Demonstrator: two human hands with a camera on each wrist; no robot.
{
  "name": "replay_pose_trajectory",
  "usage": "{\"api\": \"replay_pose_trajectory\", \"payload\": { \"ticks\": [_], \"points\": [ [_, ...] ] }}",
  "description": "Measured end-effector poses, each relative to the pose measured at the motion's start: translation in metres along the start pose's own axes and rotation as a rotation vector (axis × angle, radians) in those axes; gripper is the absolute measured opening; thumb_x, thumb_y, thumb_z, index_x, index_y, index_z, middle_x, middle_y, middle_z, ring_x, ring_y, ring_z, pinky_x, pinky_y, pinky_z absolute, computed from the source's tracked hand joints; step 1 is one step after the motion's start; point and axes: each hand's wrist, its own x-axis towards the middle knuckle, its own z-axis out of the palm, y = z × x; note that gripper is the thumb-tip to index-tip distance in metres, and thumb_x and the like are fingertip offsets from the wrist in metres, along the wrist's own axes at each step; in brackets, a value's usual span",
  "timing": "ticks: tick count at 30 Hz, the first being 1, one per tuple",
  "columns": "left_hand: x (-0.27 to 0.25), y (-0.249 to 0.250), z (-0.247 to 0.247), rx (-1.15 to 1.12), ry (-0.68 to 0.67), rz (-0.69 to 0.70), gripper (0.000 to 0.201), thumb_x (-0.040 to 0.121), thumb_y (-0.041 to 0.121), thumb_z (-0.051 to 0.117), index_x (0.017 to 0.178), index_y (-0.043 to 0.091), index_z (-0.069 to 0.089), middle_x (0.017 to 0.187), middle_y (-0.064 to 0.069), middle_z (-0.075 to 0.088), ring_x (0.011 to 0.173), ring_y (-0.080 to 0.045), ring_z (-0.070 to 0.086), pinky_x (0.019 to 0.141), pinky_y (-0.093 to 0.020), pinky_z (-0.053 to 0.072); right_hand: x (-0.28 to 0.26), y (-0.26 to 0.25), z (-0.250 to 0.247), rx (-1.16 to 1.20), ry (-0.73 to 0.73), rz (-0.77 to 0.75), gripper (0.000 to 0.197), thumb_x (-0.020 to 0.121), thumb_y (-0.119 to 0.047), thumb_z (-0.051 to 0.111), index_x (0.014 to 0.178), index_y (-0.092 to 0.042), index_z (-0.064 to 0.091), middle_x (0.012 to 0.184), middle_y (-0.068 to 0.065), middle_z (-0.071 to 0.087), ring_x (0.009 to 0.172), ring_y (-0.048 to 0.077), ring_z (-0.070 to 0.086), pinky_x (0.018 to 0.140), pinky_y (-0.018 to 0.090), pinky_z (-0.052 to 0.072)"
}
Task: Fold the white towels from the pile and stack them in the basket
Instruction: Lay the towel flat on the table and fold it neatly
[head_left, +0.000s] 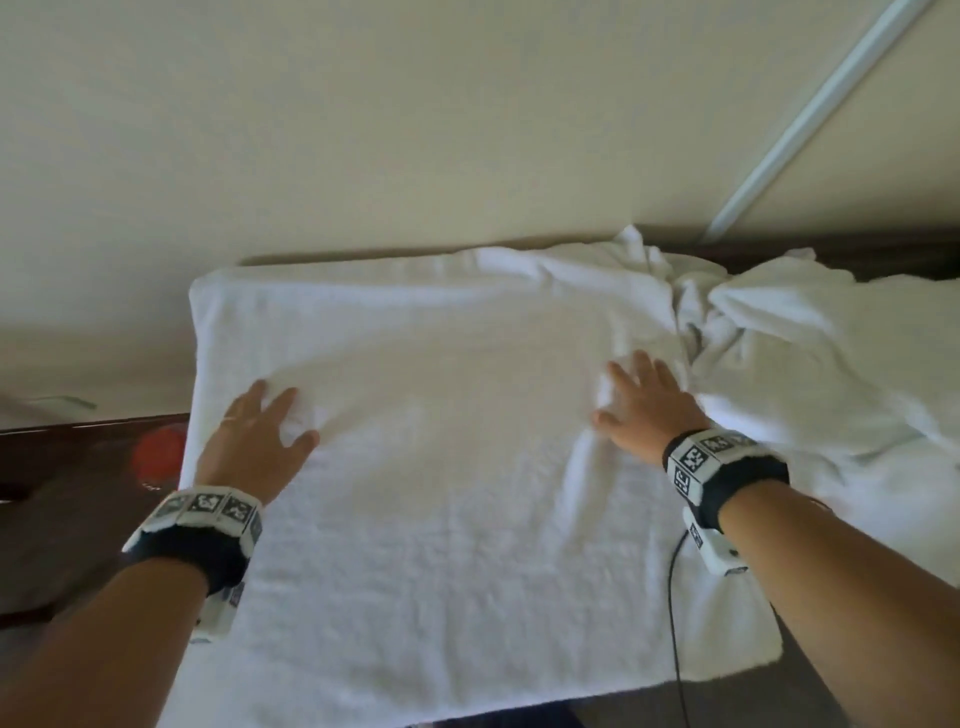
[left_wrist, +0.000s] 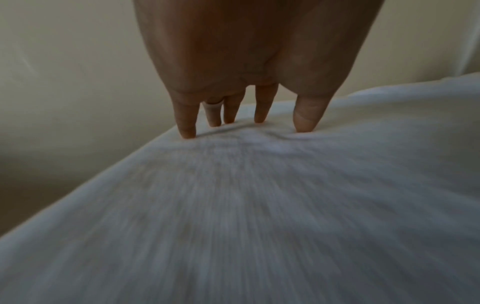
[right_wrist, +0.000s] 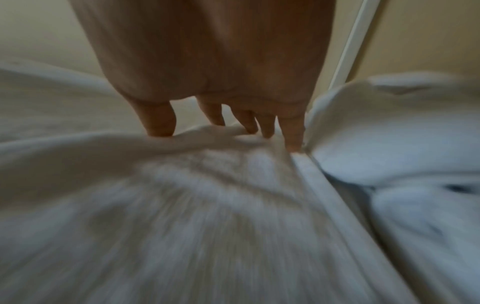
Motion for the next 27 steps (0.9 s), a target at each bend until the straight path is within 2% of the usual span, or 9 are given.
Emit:
{"api": "replay_pose_trajectory", "payload": {
  "ticks": [3, 7, 11, 14, 22, 24, 27],
  "points": [
    [-0.057, -0.007, 0.018, 0.066, -0.039, 0.025, 0.071, 0.095, 0.053, 0.056, 0.157, 0.027, 0.031, 0.168, -0.005, 0.013, 0.152, -0.030, 0.020, 0.117, -0.053, 0.032, -0.062, 0.007, 0.022, 0.004, -0.101, 0.025, 0.073, 0.094, -0.052, 0.043, 0.153, -0.035, 0.003, 0.164, 0.003, -0.012, 0.151, 0.031, 0.000, 0.115, 0.057, 0.022],
    [-0.115, -0.024, 0.037, 0.135, -0.141, 0.026, 0.083, 0.091, 0.070, 0.046, 0.160, 0.037, 0.012, 0.169, -0.002, -0.003, 0.155, -0.032, 0.009, 0.119, -0.056, 0.029, -0.128, 0.027, 0.050, -0.021, -0.204, 0.033, 0.084, 0.093, -0.058, 0.044, 0.154, -0.035, -0.009, 0.162, 0.005, -0.024, 0.151, 0.032, -0.007, 0.117, 0.056, 0.024],
    [-0.140, -0.031, 0.047, 0.174, -0.208, 0.020, 0.094, 0.083, 0.084, 0.036, 0.158, 0.045, -0.006, 0.167, -0.001, -0.020, 0.155, -0.035, -0.004, 0.119, -0.060, 0.024, -0.165, 0.033, 0.071, 0.044, -0.260, 0.017, 0.098, 0.089, -0.067, 0.049, 0.153, -0.036, -0.019, 0.156, 0.008, -0.037, 0.148, 0.036, -0.018, 0.118, 0.052, 0.021],
    [-0.127, -0.027, 0.042, 0.194, -0.223, 0.006, 0.096, 0.082, 0.086, 0.036, 0.157, 0.046, -0.007, 0.167, 0.000, -0.023, 0.155, -0.036, -0.005, 0.119, -0.060, 0.025, -0.154, 0.029, 0.067, 0.076, -0.275, 0.037, 0.103, 0.087, -0.068, 0.052, 0.150, -0.039, -0.024, 0.151, 0.006, -0.044, 0.145, 0.037, -0.026, 0.118, 0.054, 0.020],
    [-0.038, -0.009, 0.014, 0.148, -0.218, -0.035, 0.096, 0.082, 0.082, 0.047, 0.158, 0.048, -0.001, 0.168, 0.004, -0.017, 0.155, -0.034, -0.004, 0.119, -0.062, 0.023, -0.068, 0.011, 0.020, 0.081, -0.250, 0.071, 0.104, 0.085, -0.065, 0.058, 0.154, -0.036, -0.015, 0.155, 0.007, -0.038, 0.146, 0.038, -0.025, 0.117, 0.059, 0.014],
    [-0.015, -0.005, 0.008, 0.134, -0.195, -0.028, 0.094, 0.083, 0.079, 0.050, 0.158, 0.046, 0.004, 0.169, 0.003, -0.013, 0.155, -0.034, -0.002, 0.119, -0.062, 0.022, -0.049, 0.010, 0.012, 0.094, -0.225, 0.072, 0.104, 0.084, -0.065, 0.060, 0.155, -0.036, -0.011, 0.157, 0.007, -0.035, 0.146, 0.038, -0.024, 0.117, 0.060, 0.013],
    [0.006, -0.007, 0.006, 0.038, -0.085, 0.014, 0.087, 0.086, 0.066, 0.061, 0.158, 0.036, 0.023, 0.170, 0.000, 0.003, 0.155, -0.030, 0.008, 0.120, -0.061, 0.023, -0.032, 0.011, 0.006, 0.135, -0.160, 0.073, 0.103, 0.082, -0.063, 0.063, 0.155, -0.037, -0.005, 0.160, 0.005, -0.029, 0.147, 0.036, -0.022, 0.117, 0.059, 0.011]
  ]
}}
